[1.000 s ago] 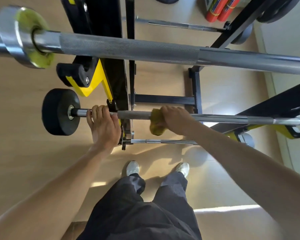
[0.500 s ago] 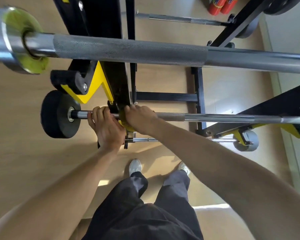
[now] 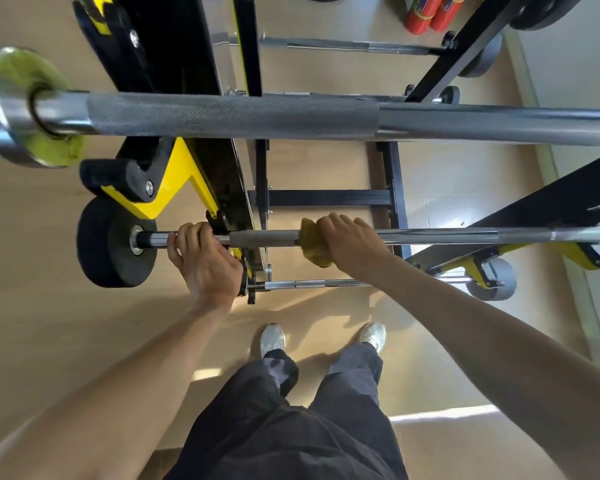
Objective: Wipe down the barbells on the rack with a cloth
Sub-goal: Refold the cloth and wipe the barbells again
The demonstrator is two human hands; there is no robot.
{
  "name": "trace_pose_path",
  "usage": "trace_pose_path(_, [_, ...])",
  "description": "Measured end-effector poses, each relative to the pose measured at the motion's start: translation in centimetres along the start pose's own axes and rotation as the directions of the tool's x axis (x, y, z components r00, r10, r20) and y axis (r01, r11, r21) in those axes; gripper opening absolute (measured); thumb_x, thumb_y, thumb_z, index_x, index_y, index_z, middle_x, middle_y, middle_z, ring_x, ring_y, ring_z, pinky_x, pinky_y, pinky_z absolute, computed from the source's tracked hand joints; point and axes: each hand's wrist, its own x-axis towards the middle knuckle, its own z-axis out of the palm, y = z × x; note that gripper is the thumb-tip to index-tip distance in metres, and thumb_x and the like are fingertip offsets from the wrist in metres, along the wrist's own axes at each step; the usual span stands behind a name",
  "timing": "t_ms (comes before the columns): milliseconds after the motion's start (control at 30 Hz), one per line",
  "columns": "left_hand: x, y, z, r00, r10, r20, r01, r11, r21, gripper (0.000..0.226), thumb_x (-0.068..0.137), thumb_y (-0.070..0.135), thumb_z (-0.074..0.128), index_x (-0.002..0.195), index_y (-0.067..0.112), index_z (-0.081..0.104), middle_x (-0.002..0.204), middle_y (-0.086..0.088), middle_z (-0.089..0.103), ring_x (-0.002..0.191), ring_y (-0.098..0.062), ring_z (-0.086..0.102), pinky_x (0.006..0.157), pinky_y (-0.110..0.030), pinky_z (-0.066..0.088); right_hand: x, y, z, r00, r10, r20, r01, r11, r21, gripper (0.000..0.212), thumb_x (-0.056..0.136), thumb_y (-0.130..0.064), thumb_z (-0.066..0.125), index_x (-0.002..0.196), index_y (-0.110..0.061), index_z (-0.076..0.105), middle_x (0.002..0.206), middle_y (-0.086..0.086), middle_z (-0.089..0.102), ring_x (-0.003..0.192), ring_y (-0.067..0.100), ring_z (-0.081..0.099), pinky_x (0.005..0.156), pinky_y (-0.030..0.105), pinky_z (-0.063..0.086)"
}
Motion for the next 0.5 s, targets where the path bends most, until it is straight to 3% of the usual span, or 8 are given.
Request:
trace_pose_path(167, [0.1,0.2,-0.1,1.0,-0.026,0.018,0.026,1.0,0.001,0.028,0.089,0.011,0.039,0.106,0.004,0.059,0.111,-0.013,0.06,0.118,-0.031,0.05,0.117,-0.048,0.022,1.8,-2.6,-0.6,0.998,-0.038,0.043,0.041,0.995,-0.089,0.039,0.097,-0.026,0.059,0.128,-0.009,0.044,0.121,0.007,0.056,0.106,0.021,0.057,0.091,0.035,0.048])
trace_pose_path(267, [0.2,0.1,0.0,0.998,-0.037,0.046,0.036,0.999,0.021,0.027,0.087,0.012,0.04,0.105,0.004,0.059,0.111,-0.012,0.06,0.119,-0.031,0.049,0.117,-0.047,0.022,4.0,-6.0,-0.9,0.996,-0.074,0.048,0.076,0.996,-0.049,0.035,0.099,-0.025,0.053,0.127,-0.006,0.045,0.118,0.009,0.057,0.105,0.022,0.058,0.089,0.034,0.048])
trace_pose_path(400, [0.3,0.0,0.0,0.997,-0.03,0.069,0.026,0.998,0.057,0.022,0.083,0.019,0.057,0.102,0.009,0.058,0.109,-0.009,0.062,0.119,-0.029,0.05,0.116,-0.046,0.024,7.3,-12.3,0.3,0.994,-0.102,-0.045,0.099,0.993,-0.065,0.021,0.101,-0.02,0.043,0.116,-0.008,0.053,0.114,0.012,0.063,0.104,0.029,0.063,0.087,0.041,0.05])
trace_pose_path(500, [0.4,-0.1,-0.2,0.999,-0.024,0.046,0.022,0.999,0.039,0.023,0.085,0.021,0.052,0.103,0.007,0.059,0.109,-0.009,0.063,0.118,-0.029,0.051,0.115,-0.046,0.024,6.8,-12.0,0.9,0.984,-0.113,-0.139,0.113,0.994,-0.006,0.021,0.1,-0.023,0.047,0.118,-0.013,0.052,0.115,0.008,0.063,0.106,0.026,0.063,0.092,0.039,0.049])
